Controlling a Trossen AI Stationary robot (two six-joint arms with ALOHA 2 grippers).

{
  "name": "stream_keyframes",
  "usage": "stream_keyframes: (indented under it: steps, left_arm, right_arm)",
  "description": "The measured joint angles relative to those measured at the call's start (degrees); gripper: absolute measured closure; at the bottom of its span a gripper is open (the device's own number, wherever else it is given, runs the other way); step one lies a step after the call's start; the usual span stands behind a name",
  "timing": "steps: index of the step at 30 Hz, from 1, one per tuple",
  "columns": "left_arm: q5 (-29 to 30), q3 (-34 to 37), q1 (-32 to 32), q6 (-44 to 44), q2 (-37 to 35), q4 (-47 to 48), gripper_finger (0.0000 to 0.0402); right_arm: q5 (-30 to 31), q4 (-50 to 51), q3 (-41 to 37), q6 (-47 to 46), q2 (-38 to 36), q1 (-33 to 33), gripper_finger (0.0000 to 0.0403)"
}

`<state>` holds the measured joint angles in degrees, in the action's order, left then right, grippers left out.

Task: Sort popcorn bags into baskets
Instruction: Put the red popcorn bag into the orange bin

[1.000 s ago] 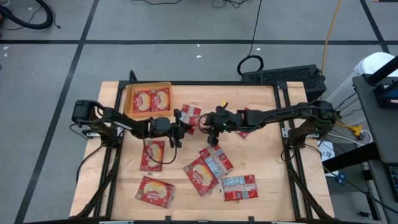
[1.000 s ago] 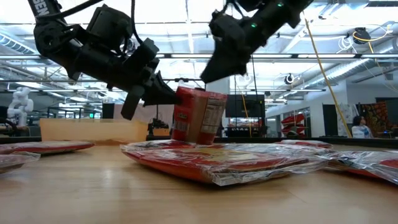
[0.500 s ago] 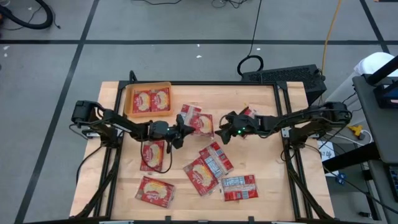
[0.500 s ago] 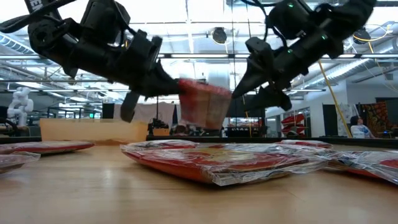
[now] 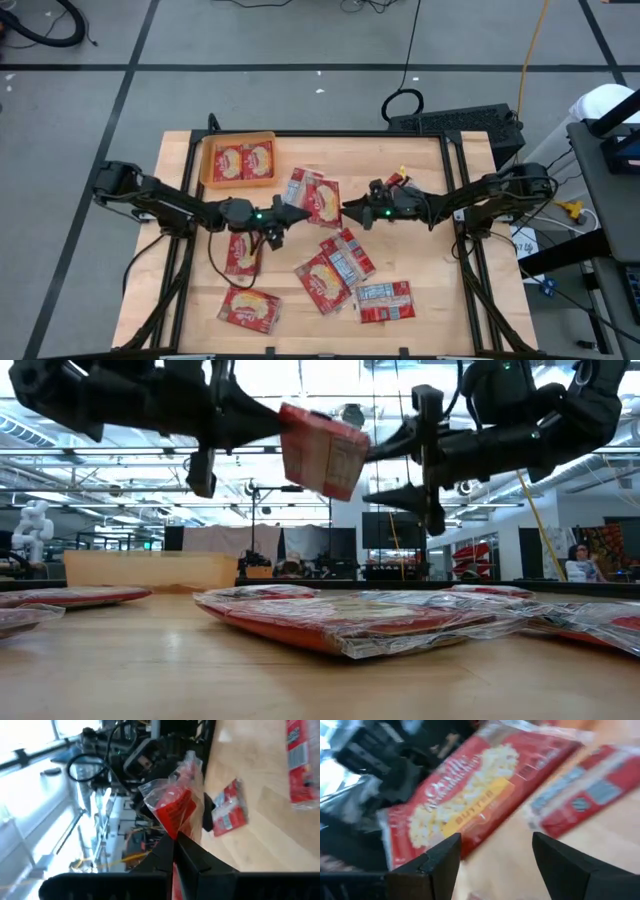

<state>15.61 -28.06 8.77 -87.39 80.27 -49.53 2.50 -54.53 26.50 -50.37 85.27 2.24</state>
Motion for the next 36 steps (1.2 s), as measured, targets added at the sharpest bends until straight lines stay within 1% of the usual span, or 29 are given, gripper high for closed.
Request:
stream_keyframes:
  steps: [2,7,13,17,21,25,27,29,32,36]
  left_arm:
    - [0.46,0.01,0.75,-1.94,-0.39,-0.3,0.0392]
    - [0.92,0.01,1.36,-6.27,-0.5,-0.85,0.0392]
    - [0.92,0.01,1.04,-6.85,-0.5,-0.87,0.0392]
    - [0.92,0.01,1.51,-6.56,-0.5,-0.68,0.0392]
    - [1.24,0.01,1.54,-5.64,-0.5,0.28,0.0392]
    - [4.7,0.01,1.58,1.62,-0.48,0.6,0.039]
    - [7.14,0.01,1.54,5.09,-0.48,0.59,0.0378]
    - [9.89,0.01,1.54,9.17,-0.48,0.5,0.0353]
    - [13.9,0.01,0.98,18.96,-0.48,0.55,0.03]
    - [17.42,0.01,-1.1,37.56,-0.48,4.19,0.0231]
  right_arm:
    - [-1.28,-1.71,0.0,-0.35,0.0,0.0,0.0165]
    - [-0.71,-3.66,0.11,-2.96,0.0,0.09,0.0165]
    - [0.41,-3.94,3.19,-2.0,0.88,0.18,0.017]
    - [0.3,-3.76,5.88,-0.04,3.65,-0.5,0.0198]
    - [0.71,-4.82,6.75,2.9,4.63,-0.24,0.0248]
    - [0.41,-6.56,6.75,6.19,4.63,1.08,0.0307]
    - [0.39,-7.74,6.75,8.28,4.46,1.9,0.0335]
    - [0.16,-8.31,6.75,11.47,3.95,3.0,0.0359]
    - [-0.42,-8.0,6.75,15.88,2.53,4.59,0.0384]
    - [-2.59,-6.56,6.75,20.97,1.41,6.47,0.0397]
